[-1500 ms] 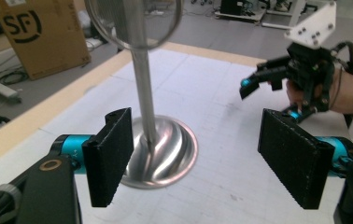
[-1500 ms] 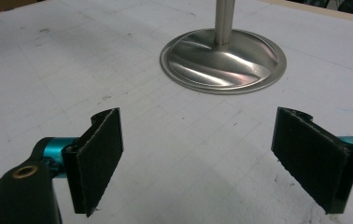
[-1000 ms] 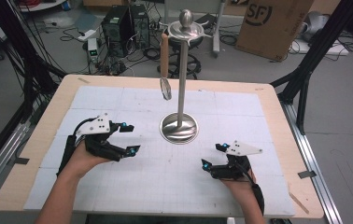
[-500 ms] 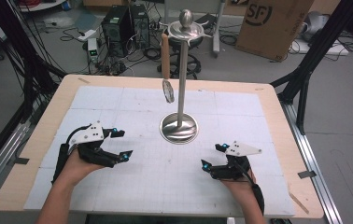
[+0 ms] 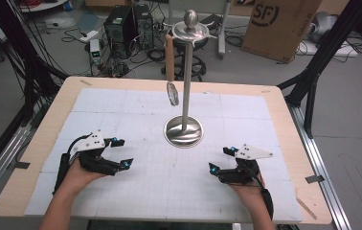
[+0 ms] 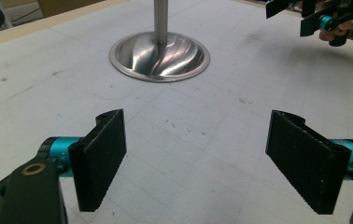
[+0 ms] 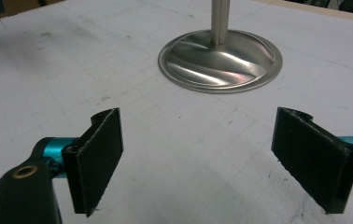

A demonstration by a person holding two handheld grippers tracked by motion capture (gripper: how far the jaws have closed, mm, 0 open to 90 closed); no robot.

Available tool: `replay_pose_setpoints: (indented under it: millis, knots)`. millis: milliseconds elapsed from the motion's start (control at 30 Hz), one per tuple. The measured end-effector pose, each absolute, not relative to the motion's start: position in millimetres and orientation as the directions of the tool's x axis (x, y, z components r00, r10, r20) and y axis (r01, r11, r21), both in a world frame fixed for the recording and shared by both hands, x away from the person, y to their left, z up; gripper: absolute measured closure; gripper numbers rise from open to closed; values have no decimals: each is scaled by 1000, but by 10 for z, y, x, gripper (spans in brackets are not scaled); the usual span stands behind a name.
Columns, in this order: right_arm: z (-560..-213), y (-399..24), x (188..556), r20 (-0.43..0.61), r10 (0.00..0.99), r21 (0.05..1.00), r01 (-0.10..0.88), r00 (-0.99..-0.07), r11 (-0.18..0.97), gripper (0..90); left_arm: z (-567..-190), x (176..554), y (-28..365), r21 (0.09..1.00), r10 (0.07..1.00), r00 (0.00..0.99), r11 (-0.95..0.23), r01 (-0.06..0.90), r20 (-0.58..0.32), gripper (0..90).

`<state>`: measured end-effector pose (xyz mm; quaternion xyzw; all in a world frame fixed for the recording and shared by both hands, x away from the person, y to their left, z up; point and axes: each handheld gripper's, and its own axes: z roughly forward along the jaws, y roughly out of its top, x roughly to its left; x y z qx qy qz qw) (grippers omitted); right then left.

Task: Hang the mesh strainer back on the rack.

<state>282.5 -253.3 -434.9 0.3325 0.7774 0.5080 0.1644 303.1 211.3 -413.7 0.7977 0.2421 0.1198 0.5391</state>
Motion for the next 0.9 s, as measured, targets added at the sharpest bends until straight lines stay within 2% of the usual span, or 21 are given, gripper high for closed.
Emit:
replay_pose_setpoints:
  millis: [900]
  knots:
    - [-4351, -2507, 2841, 79, 680, 897, 349, -729, 270, 154, -4184, 3044, 2184, 911, 536, 842, -318, 261, -55, 221]
